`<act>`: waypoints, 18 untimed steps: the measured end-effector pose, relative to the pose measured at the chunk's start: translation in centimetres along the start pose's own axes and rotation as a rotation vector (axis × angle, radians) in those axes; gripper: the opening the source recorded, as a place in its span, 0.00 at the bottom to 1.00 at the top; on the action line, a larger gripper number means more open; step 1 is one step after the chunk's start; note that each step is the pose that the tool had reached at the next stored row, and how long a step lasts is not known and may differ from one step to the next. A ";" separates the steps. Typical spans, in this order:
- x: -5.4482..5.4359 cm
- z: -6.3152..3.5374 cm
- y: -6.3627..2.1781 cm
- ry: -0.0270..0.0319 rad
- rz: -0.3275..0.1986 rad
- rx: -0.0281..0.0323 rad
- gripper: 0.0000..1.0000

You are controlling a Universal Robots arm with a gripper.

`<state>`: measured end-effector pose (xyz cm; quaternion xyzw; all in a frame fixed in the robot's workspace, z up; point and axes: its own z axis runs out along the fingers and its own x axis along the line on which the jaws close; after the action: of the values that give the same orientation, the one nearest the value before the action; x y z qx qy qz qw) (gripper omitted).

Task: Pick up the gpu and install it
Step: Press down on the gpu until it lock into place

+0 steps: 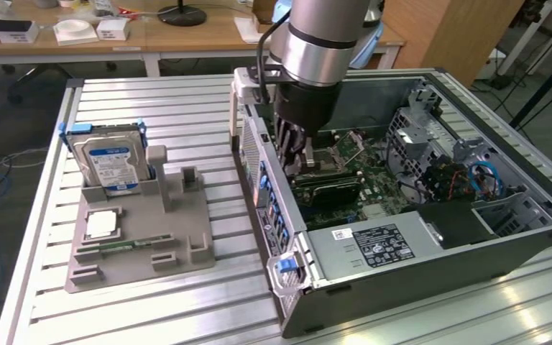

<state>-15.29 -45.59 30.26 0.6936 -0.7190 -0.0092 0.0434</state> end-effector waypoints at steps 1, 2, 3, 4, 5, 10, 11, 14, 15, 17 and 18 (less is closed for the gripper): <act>0.0 -0.15 -0.01 0.0011 0.000 -0.0028 0.11; 0.0 -0.19 -0.01 0.0016 0.000 -0.0036 0.11; 0.0 -0.20 -0.01 0.0020 0.000 -0.0038 0.11; -0.1 -0.21 0.00 0.0021 0.000 -0.0040 0.11; -0.2 -0.21 0.00 0.0020 -0.001 -0.0041 0.11; -0.5 -0.17 0.01 0.0019 -0.001 -0.0040 0.11; -0.5 -0.15 0.00 0.0022 -0.001 -0.0040 0.11; -0.5 0.22 -0.01 0.0046 0.000 -0.0039 0.11; -0.5 0.31 -0.02 0.0057 0.000 -0.0042 0.11; -0.5 0.41 -0.03 0.0056 0.000 -0.0040 0.11; -0.5 0.44 -0.03 0.0051 0.000 -0.0037 0.11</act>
<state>-15.27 -45.07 29.79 0.6937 -0.7187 -0.0087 0.0466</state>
